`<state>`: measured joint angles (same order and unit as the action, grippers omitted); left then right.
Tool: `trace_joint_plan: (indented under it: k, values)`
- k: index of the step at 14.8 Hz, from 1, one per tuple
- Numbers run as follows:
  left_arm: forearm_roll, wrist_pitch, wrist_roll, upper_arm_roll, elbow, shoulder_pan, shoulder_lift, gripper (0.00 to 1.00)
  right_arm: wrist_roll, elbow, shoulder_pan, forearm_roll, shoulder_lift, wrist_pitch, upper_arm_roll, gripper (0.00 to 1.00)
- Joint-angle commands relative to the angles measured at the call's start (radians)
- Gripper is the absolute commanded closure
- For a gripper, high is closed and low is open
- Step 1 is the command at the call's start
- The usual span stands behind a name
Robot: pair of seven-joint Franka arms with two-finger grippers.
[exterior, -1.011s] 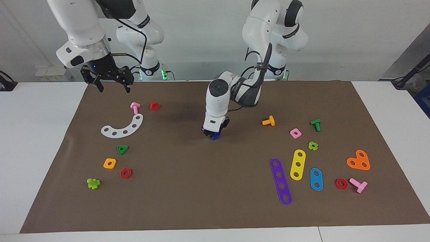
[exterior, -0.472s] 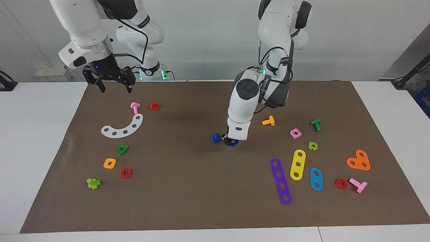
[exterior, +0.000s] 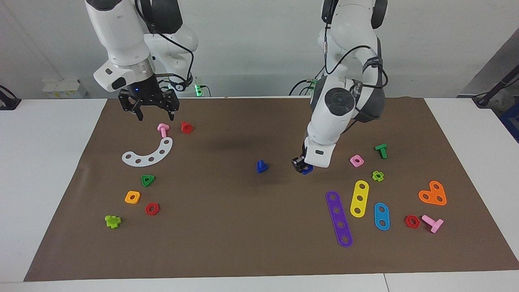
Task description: Unscrew and place screws in storage area
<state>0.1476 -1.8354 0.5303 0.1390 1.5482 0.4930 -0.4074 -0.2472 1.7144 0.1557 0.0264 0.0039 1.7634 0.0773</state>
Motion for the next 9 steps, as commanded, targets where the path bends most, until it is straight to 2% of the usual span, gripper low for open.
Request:
trace_joint_plan:
  k: [1,5,9]
  values:
    - [0.016,-0.089,-0.234,-0.002,0.177,-0.048,0.081,1.00,-0.098,0.008,0.076,0.001,0.068,0.100,0.002,0.03]
    - [0.015,-0.244,-0.452,-0.002,0.329,-0.094,0.124,1.00,-0.232,0.002,0.217,0.020,0.188,0.243,0.002,0.03]
    - [0.007,-0.413,-0.524,0.001,0.461,-0.097,0.151,1.00,-0.380,-0.018,0.326,0.069,0.292,0.333,0.002,0.04]
